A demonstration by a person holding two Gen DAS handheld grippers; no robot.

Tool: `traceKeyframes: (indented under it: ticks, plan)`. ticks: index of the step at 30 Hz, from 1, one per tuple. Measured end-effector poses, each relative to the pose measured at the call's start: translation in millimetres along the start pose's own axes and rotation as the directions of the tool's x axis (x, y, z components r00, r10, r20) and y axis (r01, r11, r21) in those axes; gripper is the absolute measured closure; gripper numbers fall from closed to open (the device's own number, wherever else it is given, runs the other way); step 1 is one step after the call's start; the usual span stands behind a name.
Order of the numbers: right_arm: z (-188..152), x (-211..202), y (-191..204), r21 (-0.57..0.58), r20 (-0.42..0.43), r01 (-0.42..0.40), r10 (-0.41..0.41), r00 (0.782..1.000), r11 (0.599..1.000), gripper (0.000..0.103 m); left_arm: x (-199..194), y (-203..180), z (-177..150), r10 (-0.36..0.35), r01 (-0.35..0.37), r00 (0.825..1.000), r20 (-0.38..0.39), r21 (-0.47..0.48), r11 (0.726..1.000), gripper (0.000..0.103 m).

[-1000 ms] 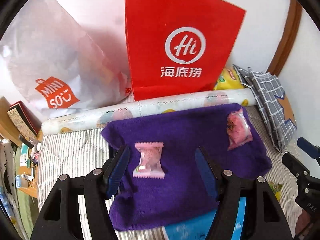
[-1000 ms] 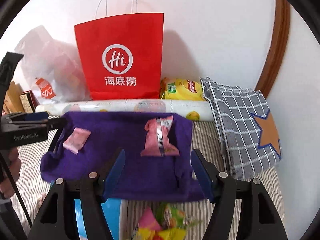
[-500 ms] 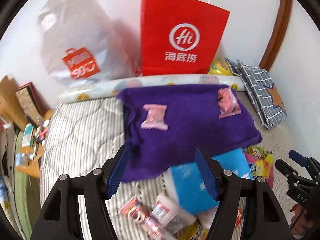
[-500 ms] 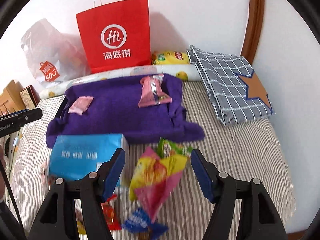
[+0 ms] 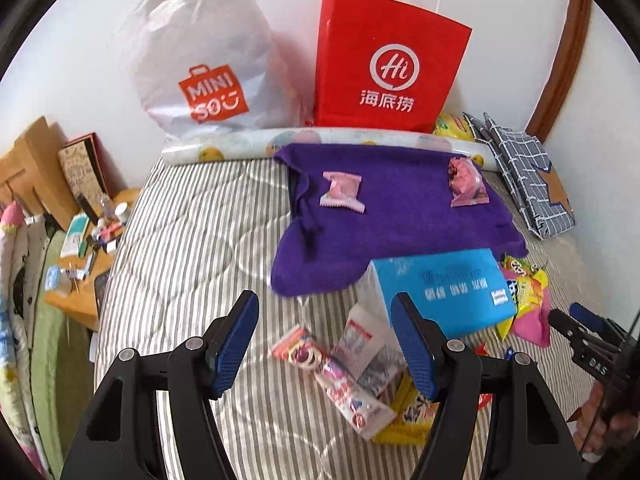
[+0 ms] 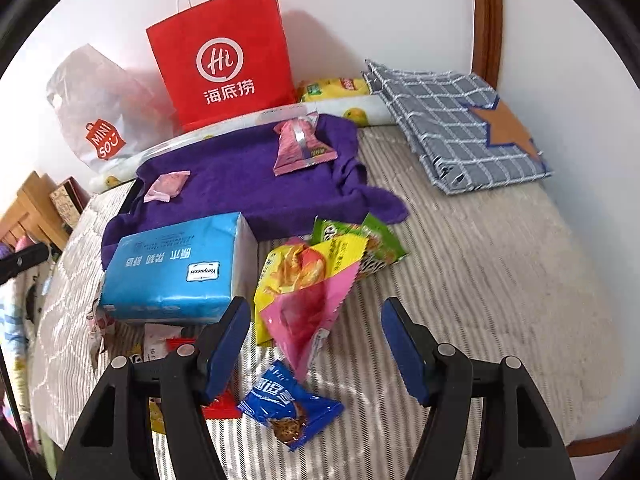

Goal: Organize snacks
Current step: 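Grasp the Lotso lollipop with the left tool while the right tool grasps the yellow-pink chip bag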

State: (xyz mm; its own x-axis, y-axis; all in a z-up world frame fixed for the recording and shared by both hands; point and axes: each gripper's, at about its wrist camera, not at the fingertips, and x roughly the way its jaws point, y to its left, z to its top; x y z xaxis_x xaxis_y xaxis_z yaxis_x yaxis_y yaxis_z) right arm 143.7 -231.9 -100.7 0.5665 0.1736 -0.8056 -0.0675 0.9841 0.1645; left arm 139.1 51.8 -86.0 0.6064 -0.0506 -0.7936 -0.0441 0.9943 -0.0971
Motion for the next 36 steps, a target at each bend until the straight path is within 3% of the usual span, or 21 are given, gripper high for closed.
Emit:
traceKeyframes:
  ticks: [5, 11, 13, 17, 23, 28, 31, 34, 36]
  plan:
    - [5.0, 20.7, -5.0, 0.057, -0.026, -0.075, 0.077, 0.997, 0.996, 0.037, -3.4, 1.7, -11.5, 0.007, -0.007, 1.0, -0.01, -0.008, 1.0, 0.035]
    - [10.4, 47.2, 1.5, 0.059, -0.045, -0.061, 0.063, 0.997, 0.996, 0.037, -5.5, 2.0, -19.3, 0.014, -0.014, 1.0, -0.014, -0.032, 0.999, 0.035]
    - [9.2, 49.2, 3.7, 0.041, -0.032, -0.056, 0.058, 0.998, 0.998, 0.047, -4.2, 0.8, -23.1, 0.008, -0.009, 1.0, -0.024, -0.038, 0.999, 0.035]
    - [3.6, 37.2, 1.4, 0.024, -0.012, -0.068, 0.069, 0.998, 0.997, 0.052, 0.4, -0.1, -31.5, 0.016, -0.017, 0.999, -0.035, -0.032, 0.999, 0.035]
    - [-12.7, 1.3, -9.4, 0.058, 0.042, -0.094, 0.092, 0.995, 0.994, 0.052, 22.0, -2.2, -44.7, -0.018, 0.012, 0.995, -0.095, -0.064, 0.998, 0.035]
    - [-29.0, -25.7, -13.1, 0.067, 0.084, -0.101, 0.095, 0.992, 0.993, 0.052, 44.0, 0.9, -55.2, -0.007, -0.006, 0.99, -0.139, -0.097, 0.995, 0.035]
    - [-37.0, -36.8, -13.0, 0.07, 0.108, -0.112, 0.104, 0.989, 0.991, 0.052, 55.1, 6.4, -57.8, -0.015, -0.001, 0.991, -0.134, -0.119, 0.993, 0.044]
    - [-42.9, -44.2, -10.0, 0.059, 0.123, -0.11, 0.103, 0.987, 0.992, 0.052, 67.6, 6.9, -62.9, -0.028, 0.009, 0.985, -0.173, -0.11, 0.994, 0.078]
    - [-45.4, -46.9, -10.2, 0.054, 0.13, -0.104, 0.096, 0.987, 0.993, 0.052, 70.7, 7.8, -67.1, -0.019, 0.0, 0.981, -0.191, -0.103, 0.995, 0.082]
